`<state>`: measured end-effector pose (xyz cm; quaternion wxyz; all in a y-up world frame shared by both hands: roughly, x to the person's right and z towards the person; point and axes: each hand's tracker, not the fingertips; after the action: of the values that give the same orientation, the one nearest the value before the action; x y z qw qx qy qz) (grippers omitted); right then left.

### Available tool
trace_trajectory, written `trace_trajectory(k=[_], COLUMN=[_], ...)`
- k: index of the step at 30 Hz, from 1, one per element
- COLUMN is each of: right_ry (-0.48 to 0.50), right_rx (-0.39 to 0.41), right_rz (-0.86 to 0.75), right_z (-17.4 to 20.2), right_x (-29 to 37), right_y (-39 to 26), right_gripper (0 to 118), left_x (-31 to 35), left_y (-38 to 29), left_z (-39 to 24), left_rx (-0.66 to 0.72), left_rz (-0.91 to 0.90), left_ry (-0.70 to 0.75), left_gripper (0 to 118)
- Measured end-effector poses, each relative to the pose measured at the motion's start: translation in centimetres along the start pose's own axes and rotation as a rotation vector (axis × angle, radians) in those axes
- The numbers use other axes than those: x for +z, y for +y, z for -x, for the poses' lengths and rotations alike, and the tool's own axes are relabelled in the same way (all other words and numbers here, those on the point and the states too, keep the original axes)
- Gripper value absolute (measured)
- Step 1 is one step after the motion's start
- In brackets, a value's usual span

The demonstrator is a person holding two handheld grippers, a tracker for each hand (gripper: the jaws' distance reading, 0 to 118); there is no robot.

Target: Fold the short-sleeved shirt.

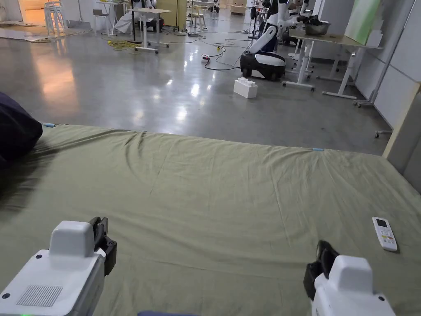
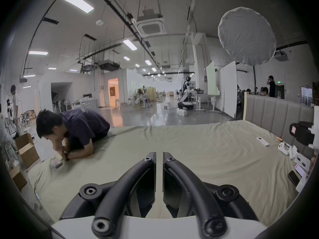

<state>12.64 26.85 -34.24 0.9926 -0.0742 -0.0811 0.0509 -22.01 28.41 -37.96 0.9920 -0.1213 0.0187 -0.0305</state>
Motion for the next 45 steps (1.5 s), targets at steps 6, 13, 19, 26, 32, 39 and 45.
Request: trace_trajectory(k=[6, 13, 19, 26, 32, 39, 45], right_ry=[0.215, 0.309, 0.200, 0.171, 0.177, 0.177, 0.177], right_rx=[0.033, 0.075, 0.077, 0.048, 0.061, 0.063, 0.063], right_rz=[0.211, 0.354, 0.436, 0.474, 0.490, 0.494, 0.496], right_z=[6.2, 13.1, 13.1, 11.9, 12.1, 12.2, 12.2], right_x=[2.8, 1.7, -1.2, -2.3, -2.4, -2.4, -2.5], right_y=[-6.1, -11.9, -14.9, -15.9, -15.8, -15.9, -15.9], right_gripper=[0, 0, 0, 0, 0, 0, 0], left_x=[-0.2, 0.2, -0.4, -4.1, -8.4, -12.3, -13.1], left_y=[-4.9, -9.7, -12.5, -15.0, -17.3, -19.7, -20.2], left_z=[2.5, 4.9, 6.3, 6.9, 5.5, 5.0, 4.7], left_rx=[0.069, 0.184, 0.306, 0.564, 0.666, 0.871, 0.786], left_rz=[0.156, 0.346, 0.500, 0.660, 0.790, 0.901, 0.895], left_ry=[-0.010, -0.082, -0.235, -0.503, -0.641, -0.837, -0.863], left_gripper=[8, 8, 52, 72, 72, 70, 39])
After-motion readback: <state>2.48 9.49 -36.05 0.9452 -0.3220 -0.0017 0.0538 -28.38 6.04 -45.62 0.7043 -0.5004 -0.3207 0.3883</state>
